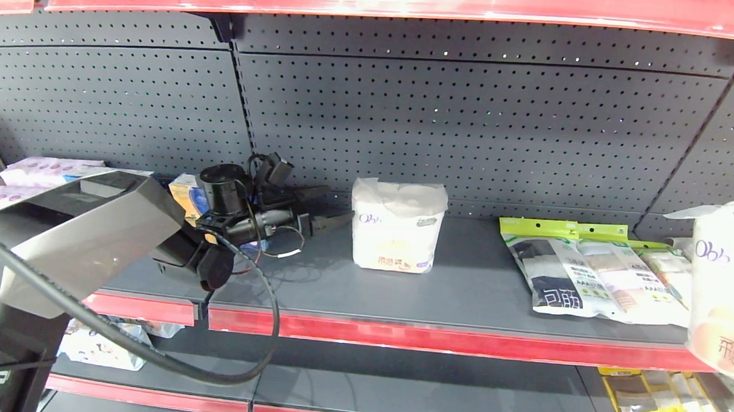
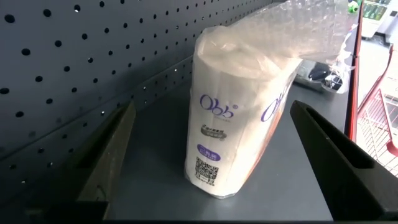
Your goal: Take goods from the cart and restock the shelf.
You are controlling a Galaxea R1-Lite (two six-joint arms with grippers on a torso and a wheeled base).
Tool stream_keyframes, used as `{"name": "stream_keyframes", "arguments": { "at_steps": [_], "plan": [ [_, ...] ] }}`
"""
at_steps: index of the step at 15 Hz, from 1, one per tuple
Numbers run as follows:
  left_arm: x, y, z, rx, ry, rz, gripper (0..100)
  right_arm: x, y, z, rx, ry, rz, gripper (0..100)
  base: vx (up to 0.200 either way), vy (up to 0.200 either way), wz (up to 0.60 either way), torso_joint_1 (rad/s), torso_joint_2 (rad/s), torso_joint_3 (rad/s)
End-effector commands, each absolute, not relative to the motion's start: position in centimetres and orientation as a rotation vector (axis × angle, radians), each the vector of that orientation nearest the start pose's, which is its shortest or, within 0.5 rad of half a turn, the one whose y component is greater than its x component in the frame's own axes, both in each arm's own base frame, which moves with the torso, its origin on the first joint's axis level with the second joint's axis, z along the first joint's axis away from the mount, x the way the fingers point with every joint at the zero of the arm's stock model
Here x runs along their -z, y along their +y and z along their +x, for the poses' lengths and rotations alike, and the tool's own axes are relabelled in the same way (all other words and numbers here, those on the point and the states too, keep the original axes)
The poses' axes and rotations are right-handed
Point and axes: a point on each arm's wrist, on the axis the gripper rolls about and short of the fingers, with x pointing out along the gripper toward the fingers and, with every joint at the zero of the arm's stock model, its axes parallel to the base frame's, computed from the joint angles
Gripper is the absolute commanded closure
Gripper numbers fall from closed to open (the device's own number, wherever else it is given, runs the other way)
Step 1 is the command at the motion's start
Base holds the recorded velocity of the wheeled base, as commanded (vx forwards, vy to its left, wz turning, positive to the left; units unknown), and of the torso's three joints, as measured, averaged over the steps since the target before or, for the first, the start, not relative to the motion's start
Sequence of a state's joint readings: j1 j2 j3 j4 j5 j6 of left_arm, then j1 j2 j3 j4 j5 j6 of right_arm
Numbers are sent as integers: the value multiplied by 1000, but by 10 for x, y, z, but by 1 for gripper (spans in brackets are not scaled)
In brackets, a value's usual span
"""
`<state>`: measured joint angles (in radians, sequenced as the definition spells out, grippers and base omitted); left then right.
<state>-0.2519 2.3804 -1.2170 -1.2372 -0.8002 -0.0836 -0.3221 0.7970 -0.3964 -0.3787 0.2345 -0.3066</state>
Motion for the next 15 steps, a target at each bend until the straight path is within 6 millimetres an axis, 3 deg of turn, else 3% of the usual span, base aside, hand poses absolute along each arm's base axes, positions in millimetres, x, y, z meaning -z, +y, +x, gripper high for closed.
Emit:
{"name": "stream_keyframes", "arguments": {
  "at_steps": [1, 15],
  "plan": [
    [-82, -129, 433, 1057, -26, -58, 0, -213, -21, 79, 84, 34, -301, 100, 0, 0, 0, 0, 0, 0],
    [-76, -142, 442, 1083, -33, -73, 0, -206, -17, 66, 89, 38, -301, 100, 0, 0, 0, 0, 0, 0]
  ]
}}
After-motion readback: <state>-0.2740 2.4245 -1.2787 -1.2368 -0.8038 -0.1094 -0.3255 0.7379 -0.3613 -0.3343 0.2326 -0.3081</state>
